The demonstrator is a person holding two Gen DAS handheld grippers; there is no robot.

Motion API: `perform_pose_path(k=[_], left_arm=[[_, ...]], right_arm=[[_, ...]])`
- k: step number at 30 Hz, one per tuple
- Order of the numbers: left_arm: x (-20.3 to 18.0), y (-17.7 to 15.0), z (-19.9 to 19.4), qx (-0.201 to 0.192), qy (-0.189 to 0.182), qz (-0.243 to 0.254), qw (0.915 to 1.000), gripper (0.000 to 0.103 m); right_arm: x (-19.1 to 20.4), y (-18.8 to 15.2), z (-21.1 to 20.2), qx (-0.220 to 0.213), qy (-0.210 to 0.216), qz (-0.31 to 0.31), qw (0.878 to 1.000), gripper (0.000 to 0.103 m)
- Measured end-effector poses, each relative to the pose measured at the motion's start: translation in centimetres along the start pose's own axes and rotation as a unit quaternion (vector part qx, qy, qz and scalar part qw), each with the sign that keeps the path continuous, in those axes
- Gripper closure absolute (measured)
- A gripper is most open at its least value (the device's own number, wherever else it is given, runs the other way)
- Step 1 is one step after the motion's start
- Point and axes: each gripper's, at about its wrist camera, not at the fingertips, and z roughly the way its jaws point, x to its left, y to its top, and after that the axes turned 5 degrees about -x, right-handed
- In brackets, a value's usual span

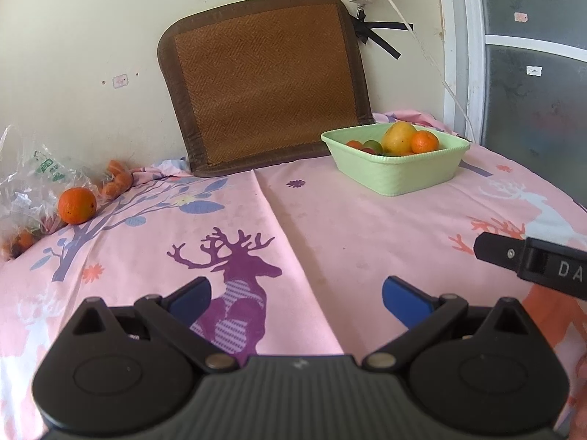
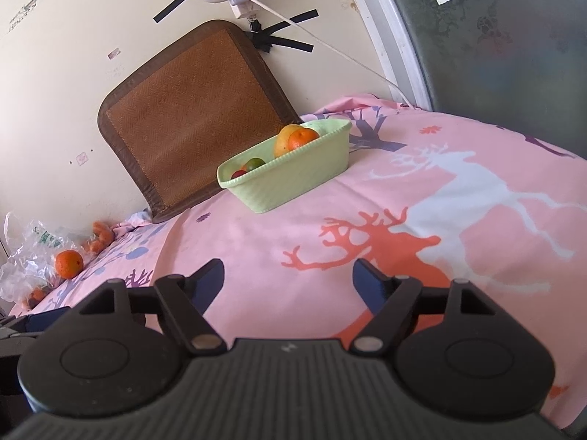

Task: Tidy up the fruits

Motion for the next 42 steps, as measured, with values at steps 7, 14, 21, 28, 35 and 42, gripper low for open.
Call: perform_pose_path(k=[7, 14, 21, 28, 35, 42], left_arm=[[-0.8, -0.2, -0.5, -0.013, 0.012, 0.030, 0.9994, 0.000], [-1.3, -0.4, -0.5, -0.003, 0.020, 0.042, 0.9989, 0.000], [-0.8, -0.3, -0.5, 0.017, 0.018, 0.029, 0.9993, 0.000], [-0.5, -0.3, -0.5, 0.028, 0.016, 0.025, 0.9992, 0.000], [-0.3, -0.3, -0.4, 0.036, 0.018, 0.019, 0.9990, 0.000], [-0.1, -0.2, -0.2, 0.040, 0.027, 0.012, 0.9987, 0.000]], right_arm=[[0.2, -0.2, 0.1, 0.004, 0.001, -0.002, 1.000, 0.023], [0.2, -0.2, -0.2, -0.002, -0.002, -0.003, 1.000, 0.023], [0.3, -0.3, -0.3, -0.003, -0.002, -0.002, 1.000, 0.022], [0.5, -0.4, -0.3, -0.003, -0.002, -0.003, 1.000, 0.022], [0.4, -0.4, -0.2, 0.000, 0.000, -0.002, 1.000, 0.021], [0.3, -0.4, -0.2, 0.002, 0.001, -0.001, 1.000, 0.020]])
